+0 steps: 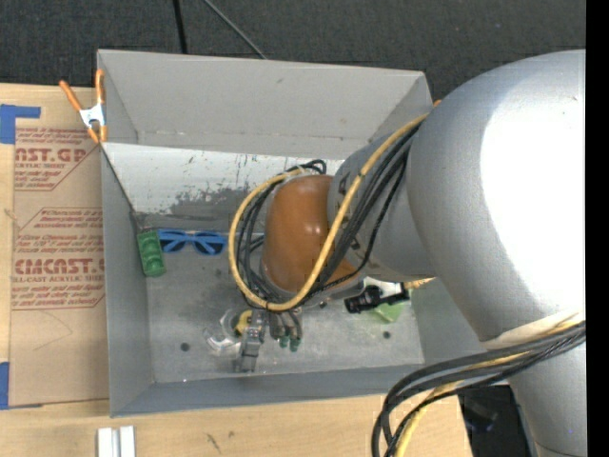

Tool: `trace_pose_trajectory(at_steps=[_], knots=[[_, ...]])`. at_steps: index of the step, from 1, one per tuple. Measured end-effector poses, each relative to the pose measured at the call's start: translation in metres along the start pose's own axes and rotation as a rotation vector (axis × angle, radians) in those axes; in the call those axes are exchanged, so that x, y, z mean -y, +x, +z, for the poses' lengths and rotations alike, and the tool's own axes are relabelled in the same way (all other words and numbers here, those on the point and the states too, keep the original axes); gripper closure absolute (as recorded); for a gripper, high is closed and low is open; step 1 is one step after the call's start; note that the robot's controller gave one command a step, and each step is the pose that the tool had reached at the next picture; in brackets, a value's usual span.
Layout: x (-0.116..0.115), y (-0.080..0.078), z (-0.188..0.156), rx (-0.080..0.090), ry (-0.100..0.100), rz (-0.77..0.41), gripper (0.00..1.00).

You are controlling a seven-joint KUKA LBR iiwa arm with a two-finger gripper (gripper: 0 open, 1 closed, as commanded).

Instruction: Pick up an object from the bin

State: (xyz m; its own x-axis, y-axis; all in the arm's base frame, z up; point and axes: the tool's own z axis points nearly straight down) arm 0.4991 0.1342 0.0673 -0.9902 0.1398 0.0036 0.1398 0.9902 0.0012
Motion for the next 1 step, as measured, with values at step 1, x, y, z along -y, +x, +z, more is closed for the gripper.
trace_pose_trajectory(at_steps=[1], knots=[[0.0021, -0.0013, -0.0018, 0.002, 0.001, 0.002, 1.00]])
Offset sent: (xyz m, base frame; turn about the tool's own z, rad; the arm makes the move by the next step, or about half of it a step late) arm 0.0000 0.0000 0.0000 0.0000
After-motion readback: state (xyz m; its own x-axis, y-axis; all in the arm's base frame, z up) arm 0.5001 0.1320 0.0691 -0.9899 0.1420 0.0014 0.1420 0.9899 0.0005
